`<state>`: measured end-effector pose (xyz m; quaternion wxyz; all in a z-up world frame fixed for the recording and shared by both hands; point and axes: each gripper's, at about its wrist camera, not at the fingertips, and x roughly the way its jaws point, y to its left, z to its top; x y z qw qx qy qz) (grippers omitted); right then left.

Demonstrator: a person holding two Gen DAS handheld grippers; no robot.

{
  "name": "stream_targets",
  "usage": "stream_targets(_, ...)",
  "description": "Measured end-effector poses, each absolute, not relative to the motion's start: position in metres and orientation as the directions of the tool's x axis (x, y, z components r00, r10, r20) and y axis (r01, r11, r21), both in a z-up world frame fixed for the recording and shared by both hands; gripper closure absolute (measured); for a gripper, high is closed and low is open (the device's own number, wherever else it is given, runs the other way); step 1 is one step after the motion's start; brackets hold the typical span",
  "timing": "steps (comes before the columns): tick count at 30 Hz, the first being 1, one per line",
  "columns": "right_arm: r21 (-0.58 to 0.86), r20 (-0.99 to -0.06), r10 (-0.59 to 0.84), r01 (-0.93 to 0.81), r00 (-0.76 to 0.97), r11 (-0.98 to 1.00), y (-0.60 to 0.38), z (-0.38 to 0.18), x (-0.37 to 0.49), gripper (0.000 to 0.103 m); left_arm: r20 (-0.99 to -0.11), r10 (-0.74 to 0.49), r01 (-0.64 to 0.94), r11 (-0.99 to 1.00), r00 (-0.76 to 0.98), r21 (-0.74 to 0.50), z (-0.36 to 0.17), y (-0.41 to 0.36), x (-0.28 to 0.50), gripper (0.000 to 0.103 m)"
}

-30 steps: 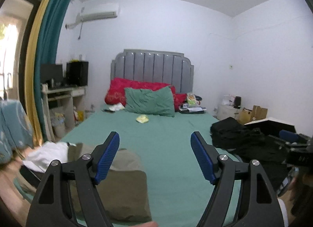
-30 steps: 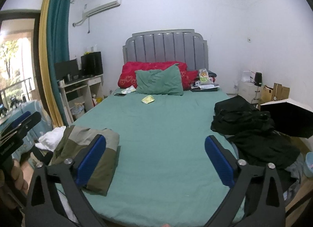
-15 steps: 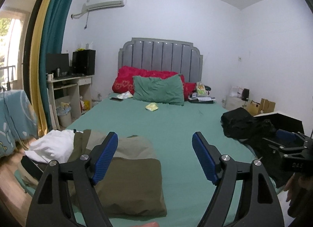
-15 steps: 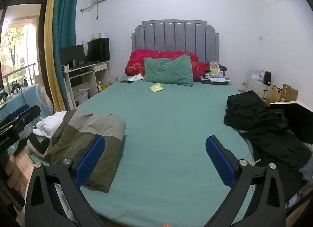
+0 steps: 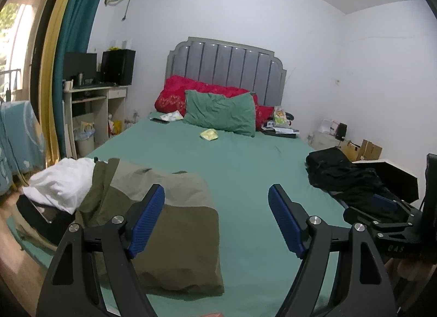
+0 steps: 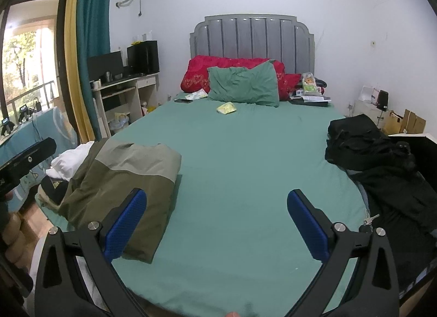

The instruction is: Fold large clothes

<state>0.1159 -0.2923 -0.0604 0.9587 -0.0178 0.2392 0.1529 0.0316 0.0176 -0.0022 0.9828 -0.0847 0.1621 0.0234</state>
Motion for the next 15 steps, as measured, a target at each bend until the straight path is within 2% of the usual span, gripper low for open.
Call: stream_targets(15,0.069,-0.465,0.287,-0.288,0.838,0.955,-0.305,-0.064,0.12,0.002,-0.335,0.018,-0.071,0.987,0.942,-0.146,-0.001,0.007,0.037,0.022)
